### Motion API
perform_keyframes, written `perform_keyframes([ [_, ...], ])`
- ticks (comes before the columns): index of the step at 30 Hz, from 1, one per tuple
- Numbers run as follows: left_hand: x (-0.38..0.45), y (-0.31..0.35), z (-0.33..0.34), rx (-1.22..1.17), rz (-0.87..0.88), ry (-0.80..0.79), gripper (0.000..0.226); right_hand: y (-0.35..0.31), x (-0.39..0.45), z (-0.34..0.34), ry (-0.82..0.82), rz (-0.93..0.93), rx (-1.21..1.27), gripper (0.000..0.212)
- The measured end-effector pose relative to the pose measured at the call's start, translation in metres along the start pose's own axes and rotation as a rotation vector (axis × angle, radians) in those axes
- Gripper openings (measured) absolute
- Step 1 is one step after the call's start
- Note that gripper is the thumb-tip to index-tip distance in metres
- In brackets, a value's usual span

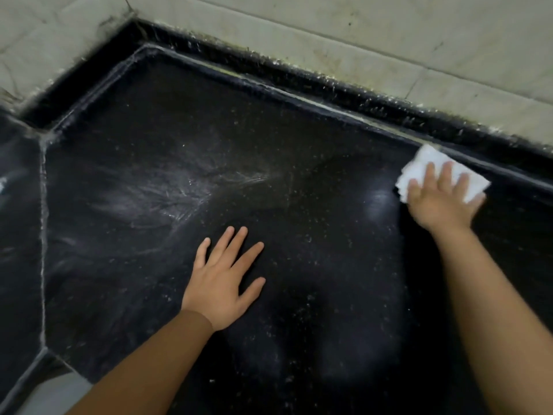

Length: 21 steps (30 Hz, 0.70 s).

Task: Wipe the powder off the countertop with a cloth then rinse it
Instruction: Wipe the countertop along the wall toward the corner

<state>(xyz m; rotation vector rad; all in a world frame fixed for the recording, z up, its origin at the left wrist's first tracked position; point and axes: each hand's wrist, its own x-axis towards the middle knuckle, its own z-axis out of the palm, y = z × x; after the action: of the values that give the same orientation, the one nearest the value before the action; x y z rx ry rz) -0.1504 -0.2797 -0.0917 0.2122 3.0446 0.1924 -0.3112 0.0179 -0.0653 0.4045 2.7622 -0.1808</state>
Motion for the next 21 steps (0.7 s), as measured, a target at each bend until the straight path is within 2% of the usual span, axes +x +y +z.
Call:
perform_keyframes([
  [6, -0.002, -0.002, 0.0, -0.016, -0.005, -0.032, 0.055, -0.125, 0.016, 0.011, -0.05, -0.353, -0.077, 0.056],
  [10, -0.001, -0.002, -0.001, -0.014, -0.013, -0.035, 0.054, -0.15, -0.003, 0.02, -0.082, -0.641, -0.168, 0.054],
  [14, 0.001, -0.001, -0.003, -0.012, -0.016, -0.031, 0.054, -0.113, -0.052, 0.037, -0.099, -0.859, -0.209, 0.057],
  [16, 0.001, -0.001, -0.003, -0.006, -0.012, -0.029, 0.054, -0.074, -0.073, 0.043, -0.058, -0.937, -0.263, 0.072],
  [17, 0.0, -0.001, -0.002, -0.002, -0.007, -0.027, 0.054, -0.049, -0.08, 0.048, 0.0, -0.941, -0.273, 0.069],
  [19, -0.001, -0.001, -0.002, -0.004, -0.012, -0.021, 0.054, 0.004, -0.085, 0.05, -0.016, -0.782, -0.265, 0.057],
  [21, 0.0, -0.001, -0.002, -0.007, -0.01, -0.01, 0.055, 0.045, -0.077, 0.038, -0.002, -0.608, -0.231, 0.06],
])
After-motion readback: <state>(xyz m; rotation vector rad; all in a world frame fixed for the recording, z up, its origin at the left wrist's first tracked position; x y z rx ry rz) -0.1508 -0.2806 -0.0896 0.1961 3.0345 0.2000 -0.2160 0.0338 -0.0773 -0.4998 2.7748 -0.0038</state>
